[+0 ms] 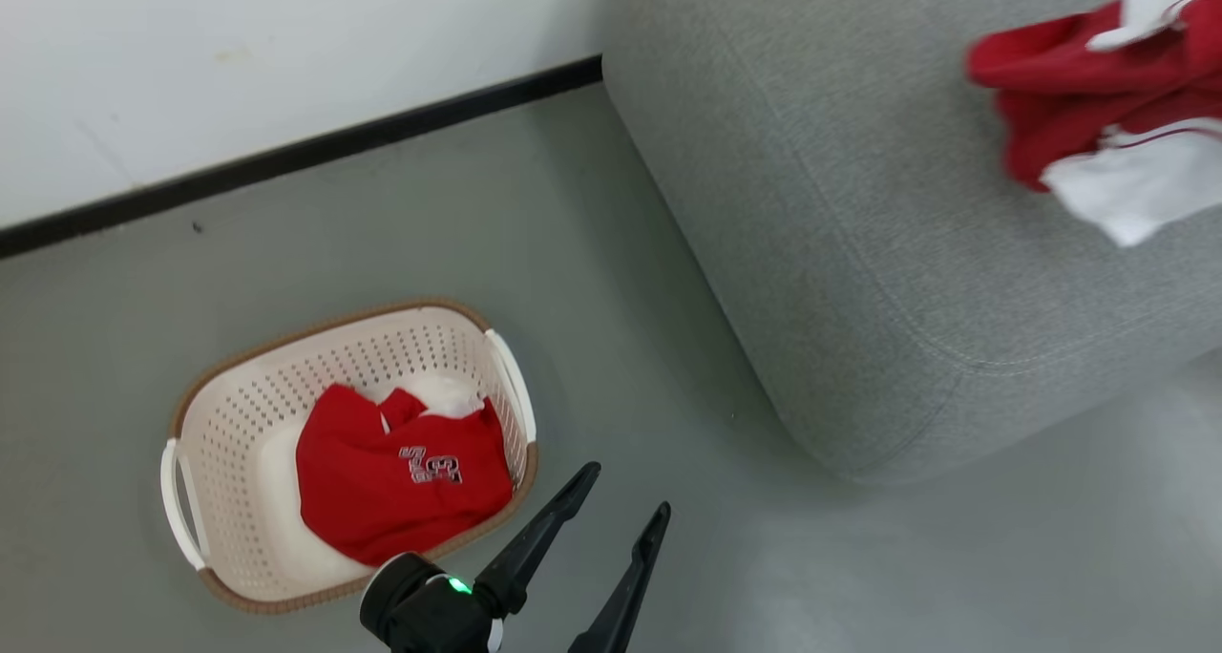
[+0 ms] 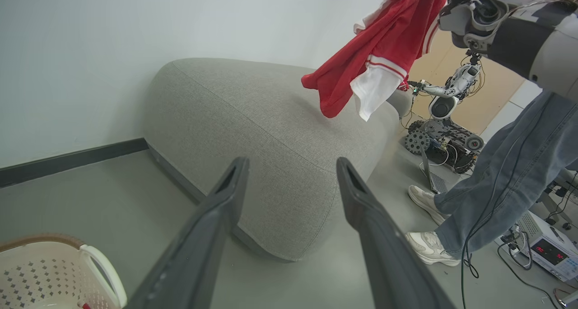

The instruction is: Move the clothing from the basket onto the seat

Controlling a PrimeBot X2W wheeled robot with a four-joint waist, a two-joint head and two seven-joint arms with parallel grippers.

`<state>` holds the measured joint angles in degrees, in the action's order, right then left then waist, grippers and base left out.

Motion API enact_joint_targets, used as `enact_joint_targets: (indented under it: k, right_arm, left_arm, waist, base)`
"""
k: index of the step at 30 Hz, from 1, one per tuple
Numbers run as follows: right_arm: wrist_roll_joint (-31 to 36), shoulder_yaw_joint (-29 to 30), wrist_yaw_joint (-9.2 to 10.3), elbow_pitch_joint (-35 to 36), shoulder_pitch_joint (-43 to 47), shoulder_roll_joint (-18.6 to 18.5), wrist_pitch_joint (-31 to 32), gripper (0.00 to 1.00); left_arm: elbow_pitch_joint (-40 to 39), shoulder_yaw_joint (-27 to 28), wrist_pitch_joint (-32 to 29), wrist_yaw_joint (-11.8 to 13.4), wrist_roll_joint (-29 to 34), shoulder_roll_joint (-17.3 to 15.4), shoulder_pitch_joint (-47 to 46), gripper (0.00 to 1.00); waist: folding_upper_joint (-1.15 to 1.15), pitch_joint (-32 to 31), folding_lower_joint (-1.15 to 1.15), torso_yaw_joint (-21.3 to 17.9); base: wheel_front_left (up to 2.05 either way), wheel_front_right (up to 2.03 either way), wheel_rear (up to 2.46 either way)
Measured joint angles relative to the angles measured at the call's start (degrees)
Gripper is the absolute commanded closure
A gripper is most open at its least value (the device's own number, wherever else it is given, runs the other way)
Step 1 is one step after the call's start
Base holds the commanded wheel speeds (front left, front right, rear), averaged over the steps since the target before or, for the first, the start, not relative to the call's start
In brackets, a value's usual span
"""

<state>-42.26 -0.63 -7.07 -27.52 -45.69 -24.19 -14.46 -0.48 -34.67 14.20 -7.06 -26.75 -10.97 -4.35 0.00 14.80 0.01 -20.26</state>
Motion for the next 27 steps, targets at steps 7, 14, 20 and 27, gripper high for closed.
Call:
enact_joint_targets:
  k: [7, 14, 20, 27]
  right_arm:
    - [-1.9, 4.3, 0.49, -9.1, -11.8, -2.2, -0.3, 1.0]
    - [-1.9, 6.6, 1.03, -15.0, -18.9, -3.5, -0.3, 1.0]
    - [-1.7, 8.7, 1.03, -19.7, -22.8, -5.9, -0.3, 1.0]
    - [0.7, 9.6, 1.01, -23.9, -23.5, -9.6, -0.3, 1.0]
  left_arm:
    - [-1.6, 0.4, -1.5, 0.0, 1.0, -3.3, 0.0, 0.0]
    - [-2.8, 1.5, -2.1, 0.0, 1.3, -5.2, -1.1, 0.0]
    - [-4.0, 3.9, -2.1, 0.1, 1.3, -7.8, -0.7, 0.0]
    - [-6.3, 6.1, -2.5, 1.6, 1.3, -9.9, 0.6, 0.0]
  waist:
    - [0.0, 6.4, 0.0, 2.7]
    - [0.01, 11.8, 0.0, 4.8]
    - [0.01, 15.6, 0.0, 6.0]
    - [0.01, 19.2, -0.01, 5.9]
  base:
    - [0.0, 0.0, 0.0]
    - [0.0, 0.0, 0.0]
    - [0.0, 0.0, 0.0]
    - [0.0, 0.0, 0.0]
